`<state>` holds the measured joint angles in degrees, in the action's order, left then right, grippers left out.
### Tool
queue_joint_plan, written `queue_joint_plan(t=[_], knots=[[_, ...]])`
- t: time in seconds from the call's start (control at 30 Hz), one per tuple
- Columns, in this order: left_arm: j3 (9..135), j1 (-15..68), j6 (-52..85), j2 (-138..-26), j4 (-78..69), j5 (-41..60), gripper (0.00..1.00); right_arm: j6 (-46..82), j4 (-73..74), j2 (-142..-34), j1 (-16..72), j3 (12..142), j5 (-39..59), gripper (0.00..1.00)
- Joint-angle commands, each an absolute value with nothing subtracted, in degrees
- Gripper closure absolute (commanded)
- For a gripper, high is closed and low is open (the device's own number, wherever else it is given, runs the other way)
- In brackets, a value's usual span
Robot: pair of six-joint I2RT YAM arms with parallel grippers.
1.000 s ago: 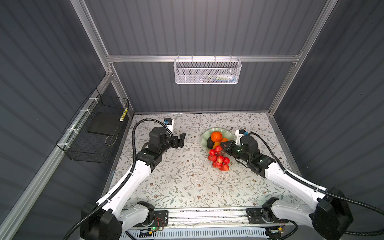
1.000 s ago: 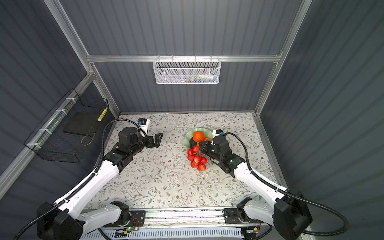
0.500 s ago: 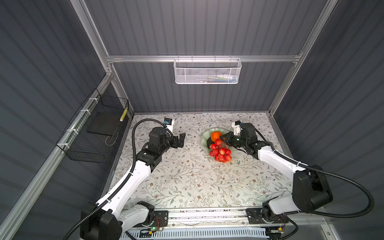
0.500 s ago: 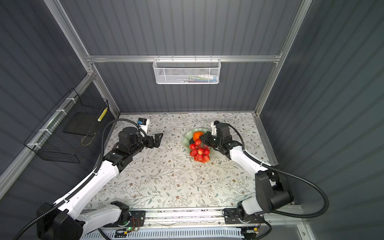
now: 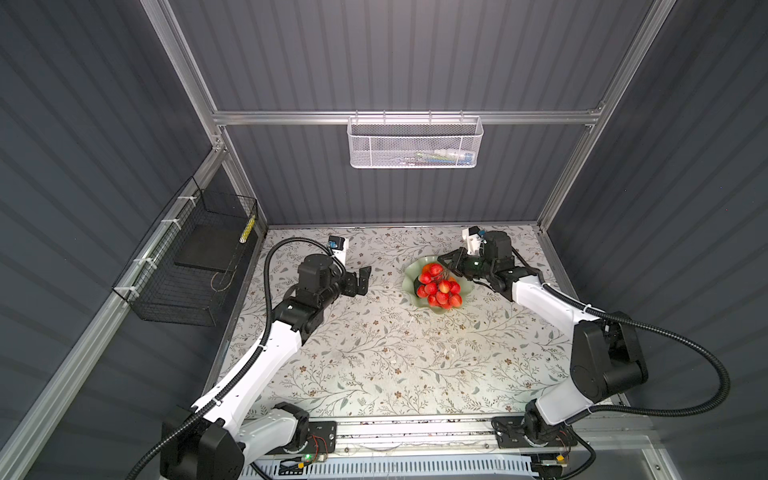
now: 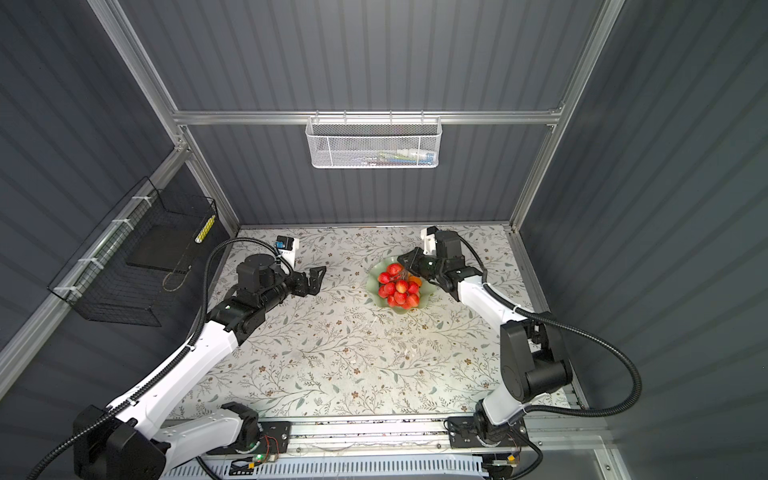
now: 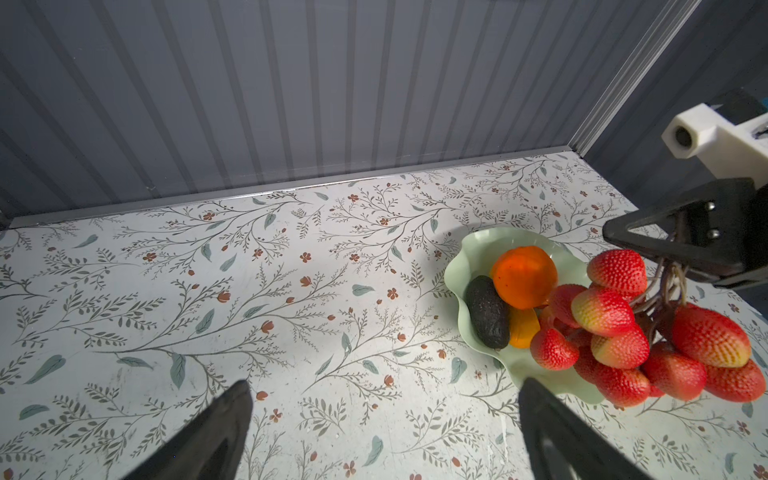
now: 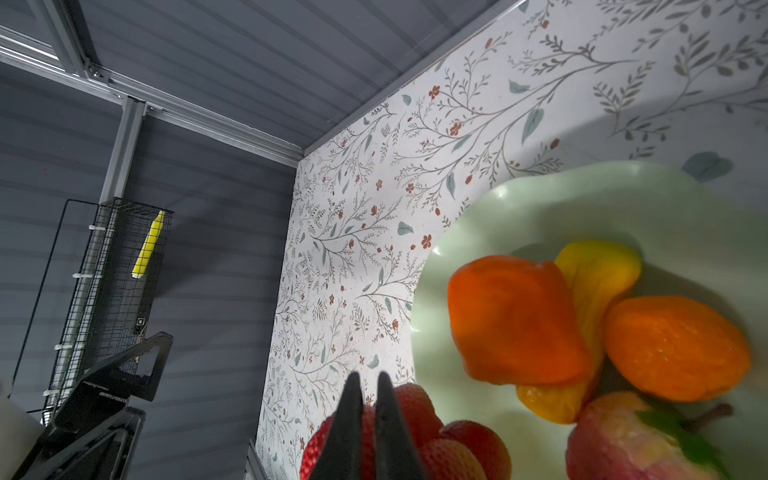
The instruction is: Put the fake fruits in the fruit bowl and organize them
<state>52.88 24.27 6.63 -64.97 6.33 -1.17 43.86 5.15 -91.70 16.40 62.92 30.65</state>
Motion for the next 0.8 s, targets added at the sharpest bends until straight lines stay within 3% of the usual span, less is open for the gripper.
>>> queue_joint_plan(t=[0.0,0.17,0.3,0.37,0.43,0.57,0.67,0.77], knots=[[53.8,24.1,7.0,-64.1,5.0,0.3,0.00,42.0,5.0,-94.3,15.5,64.4,32.1,0.96],[53.8,24.1,7.0,-63.9,5.0,0.6,0.00,40.9,5.4,-98.2,14.7,64.4,32.1,0.95],[53.8,24.1,7.0,-63.8,4.9,0.9,0.00,39.5,5.1,-100.5,14.1,64.8,31.0,0.88],[53.8,24.1,7.0,-63.8,4.7,1.5,0.00,39.4,5.0,-100.9,13.4,65.2,30.4,0.76],[53.6,24.1,6.9,-63.6,4.1,2.6,0.00,38.8,4.3,-100.9,12.7,66.2,29.8,0.57],[53.1,24.1,7.0,-63.2,2.5,4.9,0.00,36.5,1.1,-99.9,11.5,68.7,28.1,0.35],[53.1,24.1,7.0,-63.4,1.9,4.7,0.00,35.0,-1.2,-97.9,10.2,69.3,25.7,0.01],[52.5,24.1,6.9,-63.7,0.8,2.3,0.00,33.5,-3.2,-94.7,8.3,68.9,24.6,0.01]])
